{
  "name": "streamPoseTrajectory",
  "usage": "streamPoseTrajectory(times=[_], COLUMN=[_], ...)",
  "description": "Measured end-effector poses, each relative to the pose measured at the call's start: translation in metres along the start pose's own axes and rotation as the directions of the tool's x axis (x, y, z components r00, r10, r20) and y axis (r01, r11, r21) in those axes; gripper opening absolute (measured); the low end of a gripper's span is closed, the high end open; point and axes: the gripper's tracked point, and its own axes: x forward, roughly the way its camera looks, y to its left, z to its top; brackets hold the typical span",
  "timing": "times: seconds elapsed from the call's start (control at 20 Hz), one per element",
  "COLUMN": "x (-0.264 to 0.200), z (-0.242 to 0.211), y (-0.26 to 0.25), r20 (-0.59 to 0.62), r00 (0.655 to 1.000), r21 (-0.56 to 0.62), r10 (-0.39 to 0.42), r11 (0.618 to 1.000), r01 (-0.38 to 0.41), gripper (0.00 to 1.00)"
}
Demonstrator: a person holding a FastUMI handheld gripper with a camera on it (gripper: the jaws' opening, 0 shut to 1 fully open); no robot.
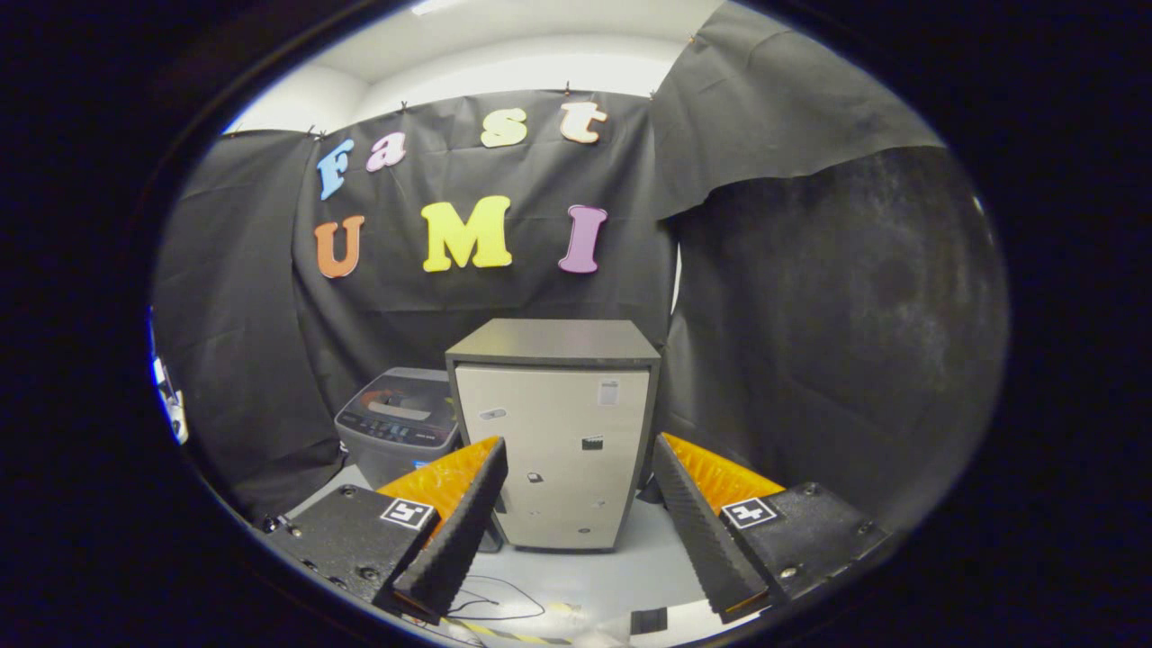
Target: Put the clothes into the washing machine and then close the washing machine lid.
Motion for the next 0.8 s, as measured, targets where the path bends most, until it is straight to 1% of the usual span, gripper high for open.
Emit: streamPoseTrajectory(times=[0.8], x=[-0.011], z=[0.008], y=[0.005], r20=[0.009], r00=[1.000], r21=[0.012], r10=[-0.009], r11=[1.000], r01=[0.009], gripper=[1.00])
